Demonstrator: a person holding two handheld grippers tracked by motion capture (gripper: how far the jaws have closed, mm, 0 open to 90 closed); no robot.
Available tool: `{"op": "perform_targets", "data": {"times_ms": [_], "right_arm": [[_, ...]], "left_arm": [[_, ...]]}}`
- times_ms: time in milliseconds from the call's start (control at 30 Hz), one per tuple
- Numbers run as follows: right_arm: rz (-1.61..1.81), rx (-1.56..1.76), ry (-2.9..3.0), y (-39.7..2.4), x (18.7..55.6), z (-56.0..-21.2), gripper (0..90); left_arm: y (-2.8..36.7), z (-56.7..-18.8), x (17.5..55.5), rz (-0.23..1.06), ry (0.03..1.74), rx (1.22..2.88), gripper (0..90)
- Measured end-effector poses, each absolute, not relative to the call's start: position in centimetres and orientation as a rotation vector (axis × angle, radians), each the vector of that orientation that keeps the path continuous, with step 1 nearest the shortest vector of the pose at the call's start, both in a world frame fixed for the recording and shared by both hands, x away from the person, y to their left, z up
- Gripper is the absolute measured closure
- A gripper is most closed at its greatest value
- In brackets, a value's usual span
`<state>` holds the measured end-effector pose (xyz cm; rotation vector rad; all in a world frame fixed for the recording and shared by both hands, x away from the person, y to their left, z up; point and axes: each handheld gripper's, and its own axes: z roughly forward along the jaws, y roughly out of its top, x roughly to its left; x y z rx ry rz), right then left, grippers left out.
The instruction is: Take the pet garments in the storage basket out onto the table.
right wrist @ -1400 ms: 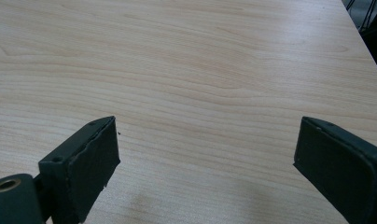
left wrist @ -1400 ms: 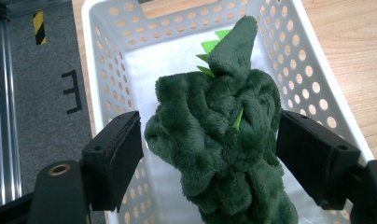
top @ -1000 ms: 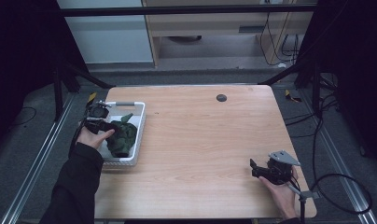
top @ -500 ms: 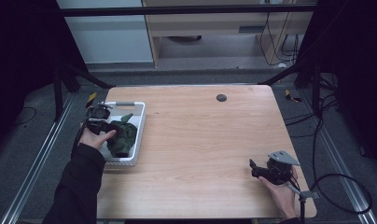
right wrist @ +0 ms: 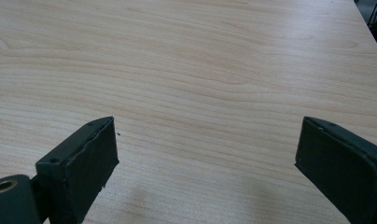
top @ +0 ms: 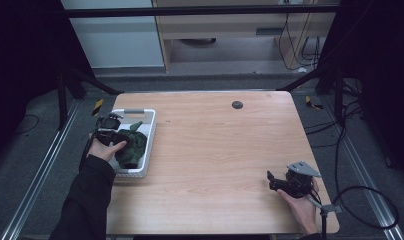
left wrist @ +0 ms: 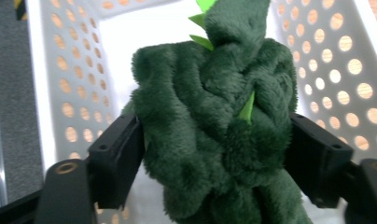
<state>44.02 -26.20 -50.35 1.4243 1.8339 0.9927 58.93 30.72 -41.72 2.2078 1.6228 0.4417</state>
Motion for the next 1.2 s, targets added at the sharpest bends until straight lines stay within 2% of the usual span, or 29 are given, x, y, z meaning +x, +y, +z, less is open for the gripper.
{"op": "perform_targets", "data": {"times_ms": [267, 667, 967, 1200], "right_arm": [[0.992, 1.423, 1.837, -26.2, 44.0, -50.4, 5.7], [0.991, 1.426, 1.842, -26.2, 44.0, -50.4, 5.7], [0.992, 1.426, 1.847, -26.1, 44.0, -50.4, 5.7], [0.986, 1.421, 1.848, -26.1, 44.0, -50.4, 5.8]], "left_arm": [[30.7, -42.4, 59.0, 0.385, 1.632, 2.193, 38.8], [30.5, -42.5, 58.8, 0.364, 1.643, 2.193, 65.1], [30.8, -41.6, 58.1, 0.397, 1.609, 2.172, 69.6], [31.7, -38.7, 57.2, 0.453, 1.558, 2.135, 69.7]]}}
